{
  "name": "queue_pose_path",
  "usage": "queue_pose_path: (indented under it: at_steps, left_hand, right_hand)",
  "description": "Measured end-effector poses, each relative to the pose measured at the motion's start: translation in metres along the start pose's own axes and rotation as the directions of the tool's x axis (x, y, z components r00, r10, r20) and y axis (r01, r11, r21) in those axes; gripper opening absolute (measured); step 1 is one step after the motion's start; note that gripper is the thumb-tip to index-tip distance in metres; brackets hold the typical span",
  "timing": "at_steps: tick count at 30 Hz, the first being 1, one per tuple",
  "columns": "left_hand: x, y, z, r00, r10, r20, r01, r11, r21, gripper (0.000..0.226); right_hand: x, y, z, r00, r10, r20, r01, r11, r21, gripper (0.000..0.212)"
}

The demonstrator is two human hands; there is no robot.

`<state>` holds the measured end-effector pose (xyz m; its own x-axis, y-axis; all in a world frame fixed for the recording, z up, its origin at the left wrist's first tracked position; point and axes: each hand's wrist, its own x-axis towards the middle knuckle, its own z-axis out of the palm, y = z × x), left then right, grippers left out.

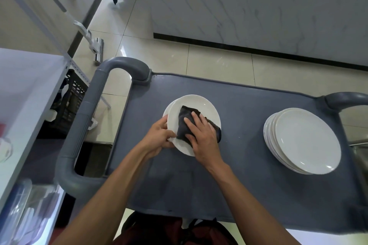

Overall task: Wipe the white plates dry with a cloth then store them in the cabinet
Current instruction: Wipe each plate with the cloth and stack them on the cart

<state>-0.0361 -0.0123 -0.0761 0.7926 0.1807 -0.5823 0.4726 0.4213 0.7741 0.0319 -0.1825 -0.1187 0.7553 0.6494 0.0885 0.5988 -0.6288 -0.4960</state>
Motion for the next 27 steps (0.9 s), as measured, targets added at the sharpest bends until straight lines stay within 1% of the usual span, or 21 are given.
queue_pose_path:
  at_steps: [1, 3, 6, 10, 16, 19, 22, 27]
  left_hand:
    - [-0.002, -0.003, 0.000, 0.999, 0.007, 0.036, -0.007, 1.000, -0.010, 0.070]
    - [-0.006, -0.006, 0.000, 0.998, 0.015, 0.066, -0.013, 1.000, -0.026, 0.074]
    - [-0.010, -0.011, 0.002, 0.997, 0.029, 0.074, -0.024, 0.998, -0.057, 0.076]
    - [-0.016, -0.017, 0.008, 0.998, 0.040, 0.054, -0.035, 0.996, -0.082, 0.075]
    - [-0.023, -0.007, 0.020, 0.991, 0.046, 0.124, -0.040, 0.998, -0.048, 0.074]
    - [-0.027, 0.005, 0.031, 0.979, 0.064, 0.191, -0.062, 0.998, -0.012, 0.077]
    - [-0.031, 0.016, 0.041, 0.968, 0.085, 0.234, -0.088, 0.996, 0.003, 0.080]
    - [-0.036, 0.029, 0.052, 0.945, 0.130, 0.300, -0.143, 0.989, 0.022, 0.083]
  right_hand:
    - [-0.001, 0.000, 0.000, 1.000, -0.001, 0.016, 0.001, 1.000, -0.011, 0.051]
    - [-0.004, 0.000, -0.001, 0.999, -0.002, 0.054, 0.004, 1.000, -0.024, 0.054]
    - [-0.009, 0.000, -0.003, 0.997, -0.017, 0.077, 0.020, 0.999, -0.038, 0.054]
    - [-0.017, -0.002, -0.008, 0.995, -0.028, 0.096, 0.034, 0.998, -0.059, 0.054]
    - [-0.025, -0.006, -0.029, 0.999, -0.048, 0.004, 0.048, 0.993, -0.106, 0.054]
    - [-0.020, -0.009, -0.042, 0.998, -0.020, -0.055, 0.013, 0.994, -0.113, 0.053]
    - [-0.013, -0.015, -0.054, 0.994, 0.001, -0.109, -0.018, 0.987, -0.160, 0.053]
    - [-0.006, -0.030, -0.076, 0.980, 0.018, -0.197, -0.053, 0.984, -0.171, 0.053]
